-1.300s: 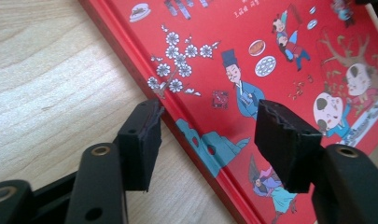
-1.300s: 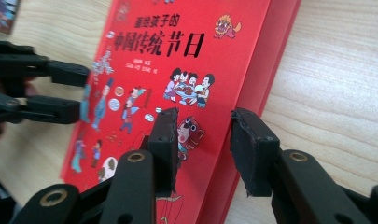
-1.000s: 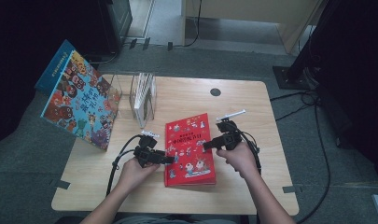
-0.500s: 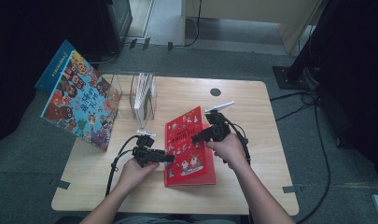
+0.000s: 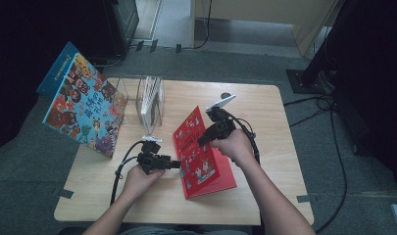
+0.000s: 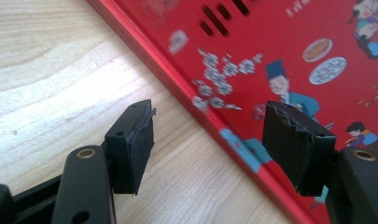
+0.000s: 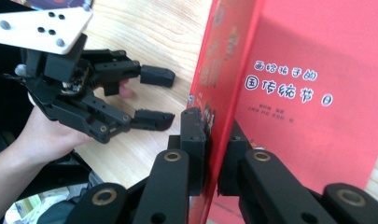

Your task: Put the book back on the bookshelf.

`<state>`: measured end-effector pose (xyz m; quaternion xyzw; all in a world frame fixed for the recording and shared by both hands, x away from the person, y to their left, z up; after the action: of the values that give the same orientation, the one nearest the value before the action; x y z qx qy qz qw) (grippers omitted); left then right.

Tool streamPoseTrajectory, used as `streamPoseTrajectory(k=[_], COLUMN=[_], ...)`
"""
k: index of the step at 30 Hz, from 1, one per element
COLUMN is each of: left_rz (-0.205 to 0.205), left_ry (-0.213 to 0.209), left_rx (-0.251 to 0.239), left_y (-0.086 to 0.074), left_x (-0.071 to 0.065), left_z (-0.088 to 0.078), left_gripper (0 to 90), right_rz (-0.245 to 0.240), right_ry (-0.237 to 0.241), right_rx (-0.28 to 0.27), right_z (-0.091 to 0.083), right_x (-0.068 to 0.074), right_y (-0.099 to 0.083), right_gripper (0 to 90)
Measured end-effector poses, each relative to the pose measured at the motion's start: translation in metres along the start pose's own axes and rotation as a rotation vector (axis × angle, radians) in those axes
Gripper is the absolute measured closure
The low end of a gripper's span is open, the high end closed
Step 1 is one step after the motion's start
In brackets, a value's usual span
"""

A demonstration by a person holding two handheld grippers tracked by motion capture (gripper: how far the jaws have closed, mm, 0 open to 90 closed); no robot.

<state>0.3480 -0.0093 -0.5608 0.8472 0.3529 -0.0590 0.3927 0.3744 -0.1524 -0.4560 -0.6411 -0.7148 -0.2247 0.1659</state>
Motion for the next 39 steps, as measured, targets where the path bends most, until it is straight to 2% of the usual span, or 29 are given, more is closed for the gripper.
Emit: streamPoseTrajectory(k=[6, 9, 17, 22, 28, 31, 35, 37, 39], left_rz=[-0.001, 0.012, 0.041, 0.064, 0.054, 0.036, 0.036, 0.019, 0.024], left_ry=[0.0, -0.005, -0.017, -0.023, -0.032, -0.061, -0.076, -0.091, -0.098], left_rx=[-0.007, -0.006, -0.005, -0.022, -0.046, -0.053, -0.063, -0.061, -0.056], left_y=[0.002, 0.005, 0.014, 0.029, 0.039, 0.042, 0.045, 0.047, 0.048], left_x=[0.0, -0.001, -0.005, -0.007, -0.008, -0.01, -0.011, -0.012, -0.012], left_z=[-0.002, -0.003, -0.004, -0.009, -0.01, -0.009, -0.01, -0.01, -0.01], left_gripper=[34.7, 34.7, 34.2, 33.9, 33.4, 32.9, 31.3, 29.5, 28.5], right_rz=[0.011, -0.024, -0.039, -0.057, -0.076, -0.078, -0.084, -0.097, -0.11], right_ry=[-0.038, -0.056, -0.008, 0.023, 0.047, 0.053, 0.066, 0.072, 0.078], right_rx=[0.04, 0.049, 0.014, 0.001, -0.007, -0.009, -0.016, -0.016, -0.016], right_z=[-0.007, -0.013, -0.037, -0.048, -0.056, -0.059, -0.063, -0.064, -0.064], right_x=[0.002, 0.002, 0.008, 0.01, 0.015, 0.016, 0.017, 0.017, 0.019], right_y=[0.0, -0.003, -0.003, -0.007, -0.009, -0.009, -0.009, -0.01, -0.011], right_gripper=[88.1, 88.1, 88.1, 88.1, 88.1, 88.1, 88.1, 88.0, 87.9])
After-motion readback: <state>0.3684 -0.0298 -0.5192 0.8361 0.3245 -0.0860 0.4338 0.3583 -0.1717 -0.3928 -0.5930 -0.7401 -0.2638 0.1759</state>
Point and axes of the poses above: each handheld gripper's, and its own axes: z roughly forward along the jaws, y roughly out of its top, x roughly to its left, the point moved 9 cm from there along z, roughly forward along the jaws, and after that the axes turned 14 degrees about z, right-handed, at the moved point
